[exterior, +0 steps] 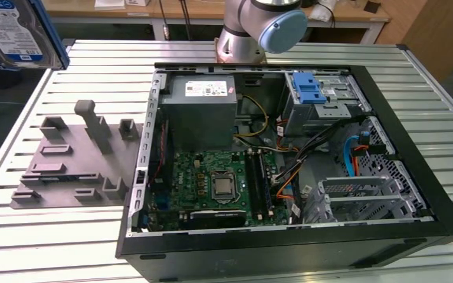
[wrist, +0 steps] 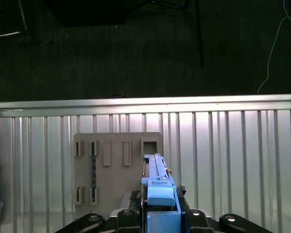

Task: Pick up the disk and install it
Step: 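Pick up the disk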

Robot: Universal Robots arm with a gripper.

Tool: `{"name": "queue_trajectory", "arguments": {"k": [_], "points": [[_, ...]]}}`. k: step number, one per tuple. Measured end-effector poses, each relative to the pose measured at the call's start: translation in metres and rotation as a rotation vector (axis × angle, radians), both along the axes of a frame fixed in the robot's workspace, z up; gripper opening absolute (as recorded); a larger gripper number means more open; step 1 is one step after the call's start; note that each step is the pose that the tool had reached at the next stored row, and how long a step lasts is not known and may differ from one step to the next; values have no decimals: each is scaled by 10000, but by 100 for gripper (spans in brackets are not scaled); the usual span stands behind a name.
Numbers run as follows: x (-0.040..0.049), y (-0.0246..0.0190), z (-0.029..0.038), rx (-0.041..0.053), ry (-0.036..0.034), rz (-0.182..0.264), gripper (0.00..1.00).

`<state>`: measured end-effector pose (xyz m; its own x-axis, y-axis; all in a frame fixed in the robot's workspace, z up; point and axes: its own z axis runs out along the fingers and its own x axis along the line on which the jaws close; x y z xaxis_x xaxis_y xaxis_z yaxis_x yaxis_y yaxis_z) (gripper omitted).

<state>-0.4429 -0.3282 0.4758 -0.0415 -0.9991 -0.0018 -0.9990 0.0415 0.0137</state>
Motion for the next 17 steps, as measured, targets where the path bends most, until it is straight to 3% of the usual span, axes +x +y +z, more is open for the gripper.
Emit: {"name": "queue_trajectory", "arguments": {"k": [10,17], "points": [[0,0,140,4,2,0,36],[0,0,287,7,1,1,36]]}}
